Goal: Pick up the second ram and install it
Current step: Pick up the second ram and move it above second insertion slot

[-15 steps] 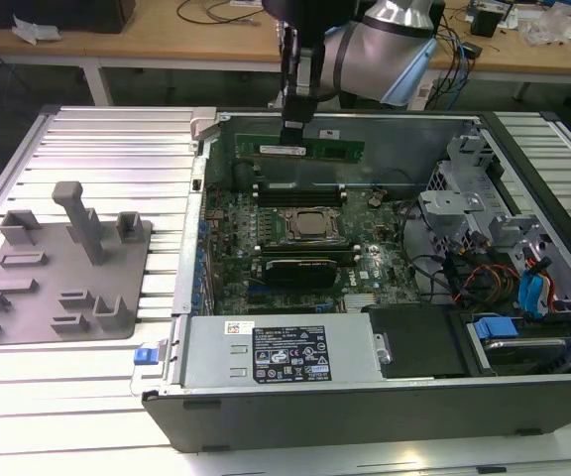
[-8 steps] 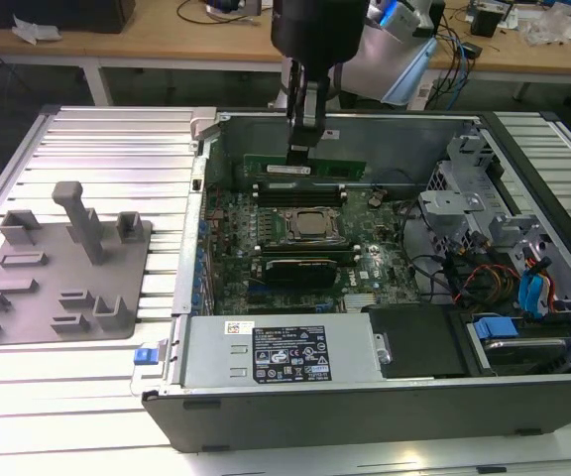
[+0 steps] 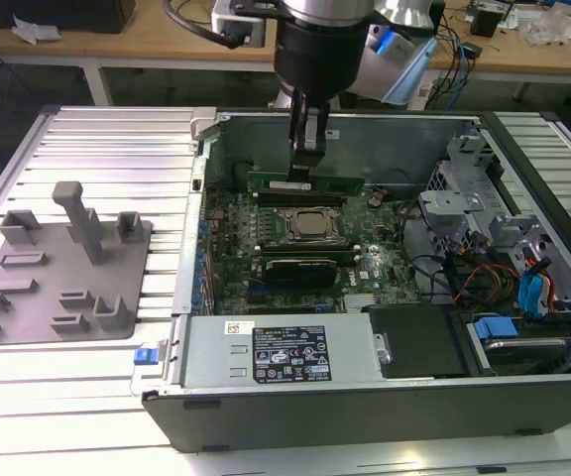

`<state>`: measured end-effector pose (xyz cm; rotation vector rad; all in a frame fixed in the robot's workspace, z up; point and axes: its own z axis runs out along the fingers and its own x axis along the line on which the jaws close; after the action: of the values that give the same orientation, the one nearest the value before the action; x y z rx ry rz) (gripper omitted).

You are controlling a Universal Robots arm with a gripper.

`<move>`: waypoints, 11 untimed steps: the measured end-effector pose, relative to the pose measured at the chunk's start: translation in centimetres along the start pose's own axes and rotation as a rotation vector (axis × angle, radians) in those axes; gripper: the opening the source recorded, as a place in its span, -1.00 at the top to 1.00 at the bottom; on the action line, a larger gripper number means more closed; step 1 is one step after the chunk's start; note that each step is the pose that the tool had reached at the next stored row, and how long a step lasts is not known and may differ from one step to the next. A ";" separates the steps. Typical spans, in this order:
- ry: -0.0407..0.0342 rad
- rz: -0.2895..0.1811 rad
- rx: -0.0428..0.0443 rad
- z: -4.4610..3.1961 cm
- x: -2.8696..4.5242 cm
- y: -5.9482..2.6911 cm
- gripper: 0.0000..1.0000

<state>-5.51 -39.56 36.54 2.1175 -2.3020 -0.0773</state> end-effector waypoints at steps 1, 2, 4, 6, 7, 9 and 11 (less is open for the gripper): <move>0.0000 0.000 0.0000 0.29 -0.02 -0.03 0.82; -0.0001 0.000 0.0000 0.46 -0.02 -0.05 0.82; 0.0001 0.000 0.0000 0.82 -0.01 -0.11 0.82; 0.0000 0.000 0.0000 1.56 0.00 -0.19 0.82; 0.0000 0.000 0.0000 1.70 0.00 -0.19 0.82; 0.0000 0.000 0.0000 2.23 0.01 -0.23 0.82; 0.0003 0.000 -0.0001 2.50 -0.05 -0.25 0.82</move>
<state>-5.37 -39.47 34.03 2.1175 -2.3016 -0.0772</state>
